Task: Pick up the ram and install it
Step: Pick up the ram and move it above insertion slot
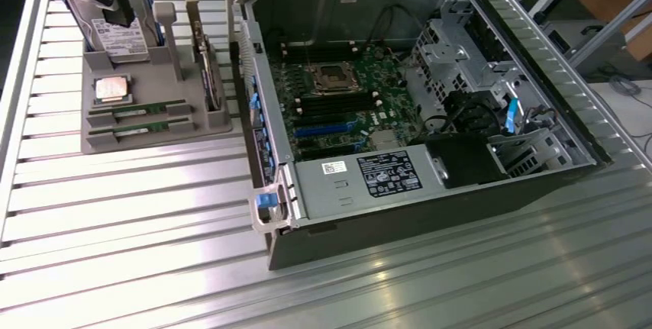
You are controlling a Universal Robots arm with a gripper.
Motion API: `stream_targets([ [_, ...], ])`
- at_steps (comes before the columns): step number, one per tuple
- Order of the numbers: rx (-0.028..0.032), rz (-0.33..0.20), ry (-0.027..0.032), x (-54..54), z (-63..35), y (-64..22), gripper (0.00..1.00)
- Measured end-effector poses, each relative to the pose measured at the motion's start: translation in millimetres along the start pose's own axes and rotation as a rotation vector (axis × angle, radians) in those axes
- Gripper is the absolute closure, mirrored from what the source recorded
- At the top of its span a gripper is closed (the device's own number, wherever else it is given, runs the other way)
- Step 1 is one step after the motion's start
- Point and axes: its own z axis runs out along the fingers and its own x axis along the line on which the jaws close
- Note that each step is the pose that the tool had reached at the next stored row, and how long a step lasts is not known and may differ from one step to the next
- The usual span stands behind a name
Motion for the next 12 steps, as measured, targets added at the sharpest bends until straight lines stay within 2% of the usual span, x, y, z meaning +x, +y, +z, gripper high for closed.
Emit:
stream_targets([
  [12,-0.0014,-0.054,0.0024,0.0,0.0,0.0,0.89],
])
